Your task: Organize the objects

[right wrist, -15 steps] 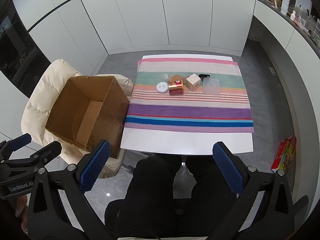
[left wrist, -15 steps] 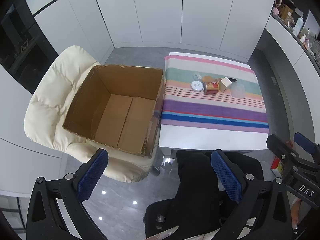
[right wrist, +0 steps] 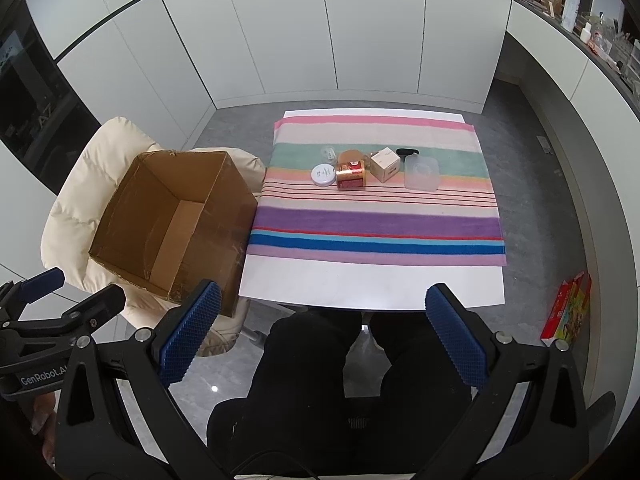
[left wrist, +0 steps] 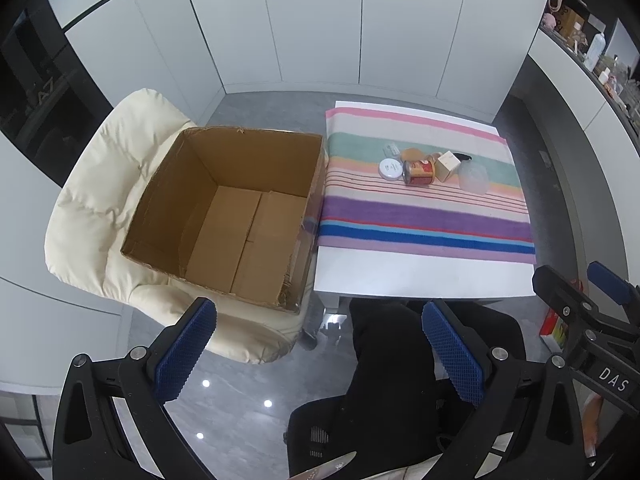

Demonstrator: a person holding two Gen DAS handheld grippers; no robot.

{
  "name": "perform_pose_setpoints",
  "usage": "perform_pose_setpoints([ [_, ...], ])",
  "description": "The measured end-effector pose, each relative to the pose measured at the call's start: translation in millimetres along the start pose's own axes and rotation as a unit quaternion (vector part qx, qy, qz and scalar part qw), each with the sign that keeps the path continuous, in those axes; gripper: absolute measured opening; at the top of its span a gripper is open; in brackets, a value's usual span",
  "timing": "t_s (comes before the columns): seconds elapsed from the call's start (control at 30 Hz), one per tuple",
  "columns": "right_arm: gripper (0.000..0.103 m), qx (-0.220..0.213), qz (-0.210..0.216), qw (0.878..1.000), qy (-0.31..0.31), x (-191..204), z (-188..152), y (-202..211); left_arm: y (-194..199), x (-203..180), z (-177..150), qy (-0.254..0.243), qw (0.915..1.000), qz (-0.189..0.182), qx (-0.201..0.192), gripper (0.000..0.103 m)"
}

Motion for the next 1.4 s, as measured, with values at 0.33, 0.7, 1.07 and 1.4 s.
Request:
perform_pose_setpoints([
  [0.33,0.103,0.004,0.002,1.0,0.003,-0.8,-2.6,-2.4,-3.4,-2.5,-1.7,0.0,1.0,0.003,0.003,0.103],
  [0.7,0.103,0.007,0.005,1.0,0.002,-2.0,-1.4,-6.4,-9.0,-0.4,-2.0,0.002,0.9999,0.004,0.01,0.103],
  [1.07,0.103,0.011,0.002,1.0,0.005,-5.3,-2.7,-9.3,-13.1,-2.6,-5.9,0.004,0.9998,-0.002,0.021,0.103],
  [1.4,0.103,0.016,0.003,1.0,0.002,-4.3,-2.6,-16.1,-14.3,-1.8,-2.4,0.005,0.9998,0.005,0.018,0.103],
])
Point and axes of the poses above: each gripper's, at about its wrist camera, not at the fingertips, and y roughly against the way its jaws point, x to its left, z to its top, the point moved 7 cm from there along -y, roughly the way its jaws point, and after that the axes turned 9 degrees about z, right-handed, at the moved point
